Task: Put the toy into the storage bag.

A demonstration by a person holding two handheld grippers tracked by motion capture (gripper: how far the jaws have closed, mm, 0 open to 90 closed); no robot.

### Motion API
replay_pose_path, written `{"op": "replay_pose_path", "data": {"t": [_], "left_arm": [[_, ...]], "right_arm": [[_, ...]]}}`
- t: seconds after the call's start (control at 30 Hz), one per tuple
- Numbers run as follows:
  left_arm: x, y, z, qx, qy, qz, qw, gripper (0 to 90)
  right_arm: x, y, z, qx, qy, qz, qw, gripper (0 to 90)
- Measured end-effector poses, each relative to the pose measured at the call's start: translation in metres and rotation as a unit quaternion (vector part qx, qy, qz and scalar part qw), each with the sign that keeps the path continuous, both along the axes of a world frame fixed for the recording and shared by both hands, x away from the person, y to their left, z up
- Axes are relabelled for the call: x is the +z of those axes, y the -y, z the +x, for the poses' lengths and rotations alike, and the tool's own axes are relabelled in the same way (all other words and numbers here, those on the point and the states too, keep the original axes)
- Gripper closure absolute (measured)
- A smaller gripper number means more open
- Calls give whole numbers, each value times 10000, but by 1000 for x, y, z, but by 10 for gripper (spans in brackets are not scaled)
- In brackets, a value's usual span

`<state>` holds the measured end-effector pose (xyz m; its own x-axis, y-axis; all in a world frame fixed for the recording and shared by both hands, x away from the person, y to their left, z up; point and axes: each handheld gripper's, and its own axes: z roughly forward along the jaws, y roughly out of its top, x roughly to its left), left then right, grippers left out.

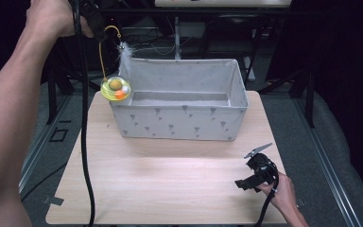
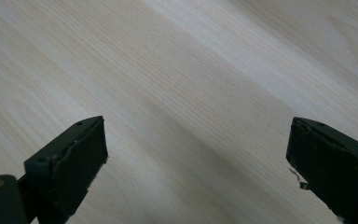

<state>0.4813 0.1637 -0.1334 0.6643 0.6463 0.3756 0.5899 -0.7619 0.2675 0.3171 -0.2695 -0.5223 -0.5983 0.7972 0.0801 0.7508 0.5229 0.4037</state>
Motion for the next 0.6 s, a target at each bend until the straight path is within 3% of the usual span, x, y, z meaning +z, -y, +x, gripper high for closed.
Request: {"op": "replay_pose_path", "data": {"t": [0.17, 0.6], "left_arm": [[-3, 5, 7, 13, 37, -7, 10000, 879], [-13, 17, 24, 3, -102, -54, 9999, 879]], "right_arm": [[0, 0, 0, 19, -29, 51, 10000, 48], [1, 0, 0, 43, -28, 2, 10000, 48]]}}
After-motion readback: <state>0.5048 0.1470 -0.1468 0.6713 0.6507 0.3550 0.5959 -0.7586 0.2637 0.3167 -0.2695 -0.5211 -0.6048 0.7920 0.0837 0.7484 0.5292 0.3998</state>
